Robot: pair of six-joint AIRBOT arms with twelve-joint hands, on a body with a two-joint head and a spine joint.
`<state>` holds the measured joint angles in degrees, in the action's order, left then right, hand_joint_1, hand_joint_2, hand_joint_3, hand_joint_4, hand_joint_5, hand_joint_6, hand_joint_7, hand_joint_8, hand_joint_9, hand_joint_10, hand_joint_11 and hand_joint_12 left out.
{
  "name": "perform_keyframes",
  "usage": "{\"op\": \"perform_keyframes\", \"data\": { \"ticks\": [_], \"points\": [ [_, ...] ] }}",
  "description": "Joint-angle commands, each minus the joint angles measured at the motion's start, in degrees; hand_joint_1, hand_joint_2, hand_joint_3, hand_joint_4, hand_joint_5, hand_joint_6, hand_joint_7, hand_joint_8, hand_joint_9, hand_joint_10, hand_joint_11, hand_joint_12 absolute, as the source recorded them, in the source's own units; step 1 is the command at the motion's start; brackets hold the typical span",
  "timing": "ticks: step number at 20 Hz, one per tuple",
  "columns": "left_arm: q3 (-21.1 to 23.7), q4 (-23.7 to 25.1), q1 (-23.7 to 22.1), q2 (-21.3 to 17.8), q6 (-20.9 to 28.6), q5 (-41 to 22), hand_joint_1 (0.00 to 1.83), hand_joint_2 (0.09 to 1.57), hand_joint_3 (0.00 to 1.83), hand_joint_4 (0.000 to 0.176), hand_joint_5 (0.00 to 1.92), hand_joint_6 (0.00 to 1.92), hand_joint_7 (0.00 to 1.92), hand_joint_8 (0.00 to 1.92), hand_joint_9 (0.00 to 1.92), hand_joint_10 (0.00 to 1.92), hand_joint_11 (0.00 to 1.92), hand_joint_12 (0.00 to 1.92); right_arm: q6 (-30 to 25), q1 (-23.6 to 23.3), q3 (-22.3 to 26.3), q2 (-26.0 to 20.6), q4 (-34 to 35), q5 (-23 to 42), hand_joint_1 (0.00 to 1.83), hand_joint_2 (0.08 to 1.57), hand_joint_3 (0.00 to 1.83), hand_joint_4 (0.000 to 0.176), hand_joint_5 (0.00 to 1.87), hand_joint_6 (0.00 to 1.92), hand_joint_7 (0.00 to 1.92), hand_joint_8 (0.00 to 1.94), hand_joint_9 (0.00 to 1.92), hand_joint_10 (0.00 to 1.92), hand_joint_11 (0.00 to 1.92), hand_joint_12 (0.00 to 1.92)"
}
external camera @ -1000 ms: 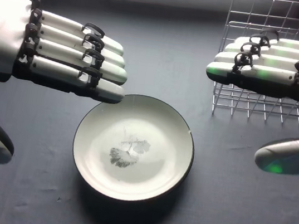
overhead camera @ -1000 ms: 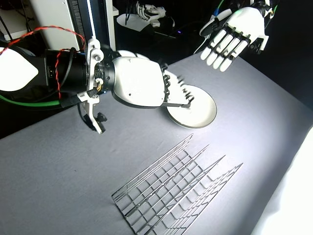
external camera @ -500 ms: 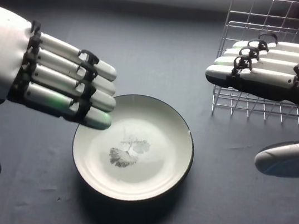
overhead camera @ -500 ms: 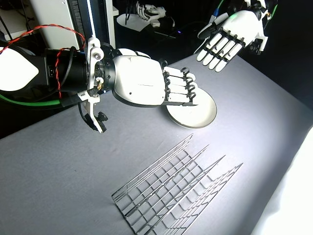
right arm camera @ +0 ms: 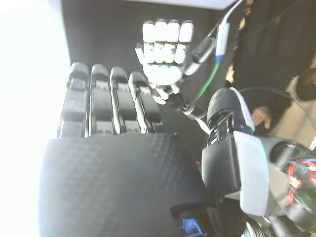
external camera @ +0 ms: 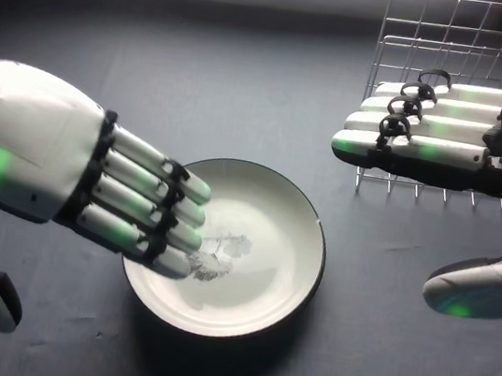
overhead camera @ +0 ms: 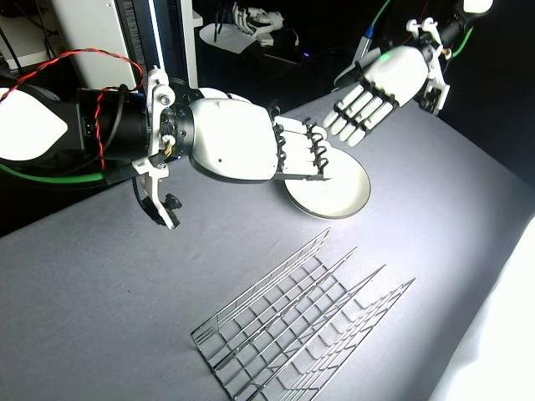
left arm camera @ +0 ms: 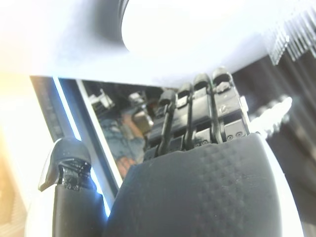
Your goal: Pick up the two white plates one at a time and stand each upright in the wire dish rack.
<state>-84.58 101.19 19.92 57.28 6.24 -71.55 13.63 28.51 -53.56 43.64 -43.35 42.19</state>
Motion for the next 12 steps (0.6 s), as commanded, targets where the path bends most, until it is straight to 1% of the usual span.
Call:
{"op": "perform_keyframes", "data": {
  "ticks": [1,2,4,5,6,9,12],
  "points": [
    [-1.05,-4.92,0.13,0.25,-0.62,-3.38,0.00,1.15,0.00,0.000,0.00,0.00,0.00,0.00,0.00,0.00,0.00,0.00,0.54,-0.15,-0.66,0.04,2.05,6.70,0.02,1.18,0.00,0.000,0.03,0.01,0.01,0.00,0.00,0.00,0.00,0.00],
    [-1.78,-4.92,0.59,0.93,-1.09,-3.72,0.00,1.14,0.00,0.000,0.00,0.00,0.00,0.00,0.00,0.00,0.00,0.00,1.42,0.16,-1.21,0.30,1.36,7.27,0.06,1.15,0.00,0.000,0.03,0.01,0.01,0.00,0.00,0.00,0.00,0.00],
    [-2.92,-4.39,1.38,2.23,-1.77,-3.89,0.00,1.15,0.00,0.000,0.00,0.00,0.00,0.00,0.00,0.00,0.00,0.00,2.86,0.86,-1.95,0.62,0.98,7.81,0.09,1.14,0.00,0.000,0.02,0.00,0.00,0.00,0.00,0.00,0.00,0.00],
    [-3.49,-4.17,2.02,2.95,-2.13,-3.88,0.00,1.15,0.00,0.000,0.00,0.00,0.00,0.00,0.00,0.00,0.00,0.00,3.64,1.04,-2.32,0.76,0.52,8.27,0.15,1.12,0.00,0.000,0.02,0.00,0.00,0.00,0.00,0.00,0.00,0.00],
    [-4.03,-4.17,2.50,3.57,-2.25,-3.88,0.00,1.15,0.00,0.000,0.00,0.00,0.00,0.00,0.00,0.00,0.00,0.00,4.19,1.09,-2.45,0.81,0.39,8.64,0.15,1.11,0.00,0.000,0.02,0.00,0.00,0.00,0.00,0.00,0.00,0.00],
    [-6.40,-4.18,3.99,5.65,-2.70,-3.81,0.00,1.15,0.00,0.000,0.00,0.00,0.00,0.00,0.00,0.00,0.00,0.00,5.10,1.22,-2.51,0.82,-0.54,9.56,0.21,1.09,0.00,0.000,0.01,0.00,0.00,0.00,0.00,0.00,0.00,0.00],
    [-9.74,-4.18,4.77,7.94,-2.82,-3.78,0.00,1.15,0.00,0.000,0.00,0.00,0.00,0.00,0.00,0.00,0.00,0.00,5.31,1.75,-2.52,0.85,-1.35,10.49,0.35,1.07,0.00,0.000,0.00,0.00,0.00,0.00,0.00,0.00,0.00,0.00]
  ]
}}
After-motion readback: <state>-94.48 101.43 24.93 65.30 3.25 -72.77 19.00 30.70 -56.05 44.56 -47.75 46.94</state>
